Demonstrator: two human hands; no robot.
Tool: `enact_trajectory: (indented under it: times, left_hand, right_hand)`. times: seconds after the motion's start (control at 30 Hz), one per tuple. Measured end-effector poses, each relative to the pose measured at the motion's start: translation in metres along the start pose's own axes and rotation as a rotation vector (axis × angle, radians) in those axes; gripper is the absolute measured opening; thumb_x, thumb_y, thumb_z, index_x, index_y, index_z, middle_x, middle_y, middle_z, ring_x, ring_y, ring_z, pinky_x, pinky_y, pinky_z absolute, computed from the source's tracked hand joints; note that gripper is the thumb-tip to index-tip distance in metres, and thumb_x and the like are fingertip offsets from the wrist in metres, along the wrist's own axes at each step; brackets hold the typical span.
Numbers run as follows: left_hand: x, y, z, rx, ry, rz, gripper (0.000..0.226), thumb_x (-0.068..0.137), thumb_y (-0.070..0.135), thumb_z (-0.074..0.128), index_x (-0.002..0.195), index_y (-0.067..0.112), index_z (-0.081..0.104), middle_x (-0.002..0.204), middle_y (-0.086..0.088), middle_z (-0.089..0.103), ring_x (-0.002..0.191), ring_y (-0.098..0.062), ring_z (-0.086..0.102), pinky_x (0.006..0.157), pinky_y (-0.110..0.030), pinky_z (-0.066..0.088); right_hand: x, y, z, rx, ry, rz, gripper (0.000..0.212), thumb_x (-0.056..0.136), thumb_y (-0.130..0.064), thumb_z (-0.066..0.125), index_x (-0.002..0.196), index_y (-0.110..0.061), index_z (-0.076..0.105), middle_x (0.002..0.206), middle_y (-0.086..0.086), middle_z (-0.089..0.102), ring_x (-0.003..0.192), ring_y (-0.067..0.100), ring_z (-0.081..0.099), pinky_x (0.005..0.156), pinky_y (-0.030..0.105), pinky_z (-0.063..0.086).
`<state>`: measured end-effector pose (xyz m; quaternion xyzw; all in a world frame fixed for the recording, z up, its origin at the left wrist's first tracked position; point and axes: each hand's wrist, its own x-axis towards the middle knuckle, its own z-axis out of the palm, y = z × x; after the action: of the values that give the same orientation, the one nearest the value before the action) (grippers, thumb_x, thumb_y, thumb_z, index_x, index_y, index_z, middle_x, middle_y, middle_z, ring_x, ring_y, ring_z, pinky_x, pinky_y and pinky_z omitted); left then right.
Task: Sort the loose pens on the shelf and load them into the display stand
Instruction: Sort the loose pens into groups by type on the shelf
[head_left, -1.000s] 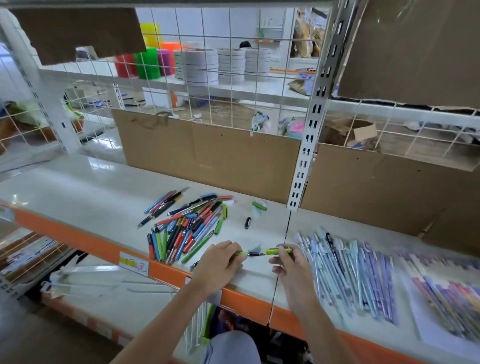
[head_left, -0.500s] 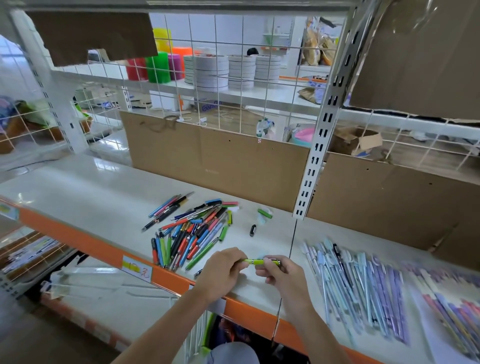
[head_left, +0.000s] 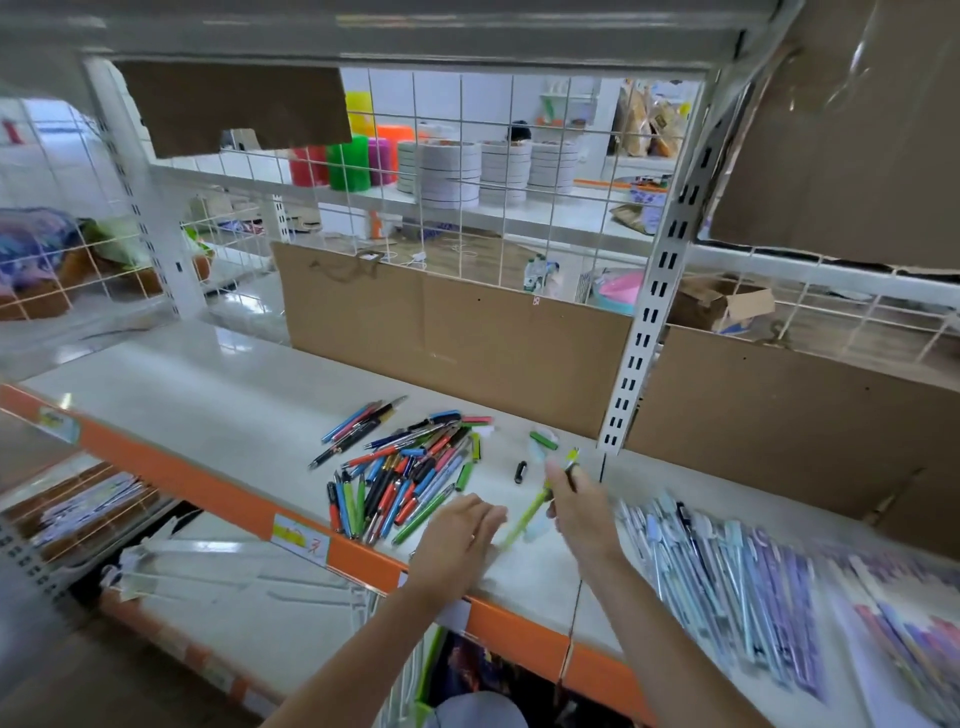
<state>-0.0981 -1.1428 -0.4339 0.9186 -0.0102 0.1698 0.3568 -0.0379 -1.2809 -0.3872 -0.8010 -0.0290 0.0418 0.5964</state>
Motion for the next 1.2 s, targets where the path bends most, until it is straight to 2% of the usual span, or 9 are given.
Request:
enact_trajectory:
  times: [0.07, 0.17, 0.33, 0.47, 0.67, 0.83, 0.93, 1.07, 1.2]
  left_hand:
    - [0.003, -0.003, -0.001, 0.037, 0.077, -0.103, 0.026, 0.097, 0.029, 0.043, 0.083, 0.014, 0.059, 0.081, 0.001, 0.055, 0.079, -0.013, 0.05, 0.072, -0.025, 0.037]
    - [0.004, -0.004, 0.001, 0.17, 0.086, -0.215, 0.002, 0.091, 0.018, 0.054, 0.092, 0.017, 0.054, 0.09, 0.007, 0.049, 0.087, -0.01, 0.044, 0.076, -0.02, 0.034]
    - [0.01, -0.011, -0.006, 0.321, 0.101, -0.285, 0.017, 0.088, 0.026, 0.056, 0.103, 0.023, 0.049, 0.101, 0.007, 0.045, 0.099, -0.011, 0.041, 0.088, -0.024, 0.034]
    - [0.004, -0.031, -0.016, 0.376, 0.242, -0.358, 0.011, 0.092, 0.029, 0.052, 0.098, 0.02, 0.054, 0.094, 0.006, 0.046, 0.091, -0.013, 0.042, 0.084, -0.028, 0.036]
    - [0.006, -0.03, -0.012, 0.477, 0.217, -0.4, 0.019, 0.096, 0.033, 0.041, 0.108, 0.024, 0.053, 0.105, 0.006, 0.049, 0.099, -0.011, 0.044, 0.086, -0.025, 0.036]
    - [0.006, -0.034, -0.013, 0.555, 0.154, -0.433, 0.027, 0.099, 0.039, 0.035, 0.11, 0.021, 0.053, 0.111, 0.002, 0.045, 0.103, -0.014, 0.041, 0.091, -0.028, 0.035]
    - [0.006, -0.034, -0.013, 0.577, 0.123, -0.44, 0.033, 0.097, 0.048, 0.035, 0.105, 0.02, 0.051, 0.111, 0.002, 0.045, 0.103, -0.016, 0.041, 0.092, -0.029, 0.034]
    - [0.007, -0.035, -0.013, 0.622, 0.049, -0.445, 0.042, 0.096, 0.054, 0.032, 0.109, 0.018, 0.05, 0.117, -0.002, 0.044, 0.109, -0.019, 0.04, 0.097, -0.034, 0.035]
    - [0.009, -0.033, -0.014, 0.644, -0.036, -0.436, 0.046, 0.097, 0.05, 0.031, 0.12, 0.015, 0.05, 0.128, -0.007, 0.043, 0.121, -0.023, 0.038, 0.104, -0.039, 0.032]
  right_hand:
    - [0.011, -0.002, -0.018, -0.259, 0.001, -0.088, 0.039, 0.093, -0.034, 0.055, 0.064, -0.015, 0.037, 0.063, 0.002, 0.043, 0.064, 0.021, 0.047, 0.056, 0.028, 0.041]
    - [0.018, 0.007, -0.034, -0.681, -0.161, -0.024, 0.029, 0.092, -0.032, 0.057, 0.077, -0.012, 0.042, 0.077, 0.004, 0.047, 0.075, 0.022, 0.047, 0.059, 0.03, 0.031]
    - [0.019, 0.016, -0.04, -1.048, -0.17, -0.035, 0.023, 0.091, -0.01, 0.045, 0.114, -0.004, 0.046, 0.104, 0.011, 0.054, 0.094, 0.028, 0.055, 0.069, 0.027, 0.037]
    - [0.029, 0.012, -0.014, -0.975, -0.23, -0.202, 0.024, 0.095, -0.012, 0.04, 0.115, -0.008, 0.053, 0.119, 0.01, 0.054, 0.108, 0.027, 0.052, 0.086, 0.031, 0.042]
    - [0.05, -0.002, 0.053, -0.9, -0.411, -0.413, 0.033, 0.095, -0.006, 0.041, 0.124, -0.013, 0.056, 0.123, 0.009, 0.048, 0.109, 0.028, 0.05, 0.089, 0.034, 0.042]
    - [0.059, -0.001, 0.072, -0.961, -0.323, -0.34, 0.007, 0.09, -0.02, 0.043, 0.094, -0.017, 0.048, 0.099, 0.011, 0.052, 0.084, 0.026, 0.048, 0.067, 0.035, 0.035]
    - [0.059, 0.003, 0.059, -0.898, -0.247, -0.296, 0.013, 0.097, -0.021, 0.042, 0.101, -0.011, 0.049, 0.102, 0.011, 0.052, 0.094, 0.028, 0.051, 0.072, 0.035, 0.039]
    - [0.018, 0.015, 0.028, -0.508, -0.225, -0.232, 0.009, 0.098, -0.015, 0.042, 0.091, -0.011, 0.044, 0.084, 0.01, 0.062, 0.068, 0.018, 0.056, 0.059, 0.025, 0.042]
    - [-0.02, 0.043, 0.0, -0.491, -0.16, -0.111, 0.007, 0.098, -0.017, 0.043, 0.096, -0.017, 0.049, 0.071, -0.001, 0.055, 0.053, 0.01, 0.047, 0.046, 0.018, 0.031]
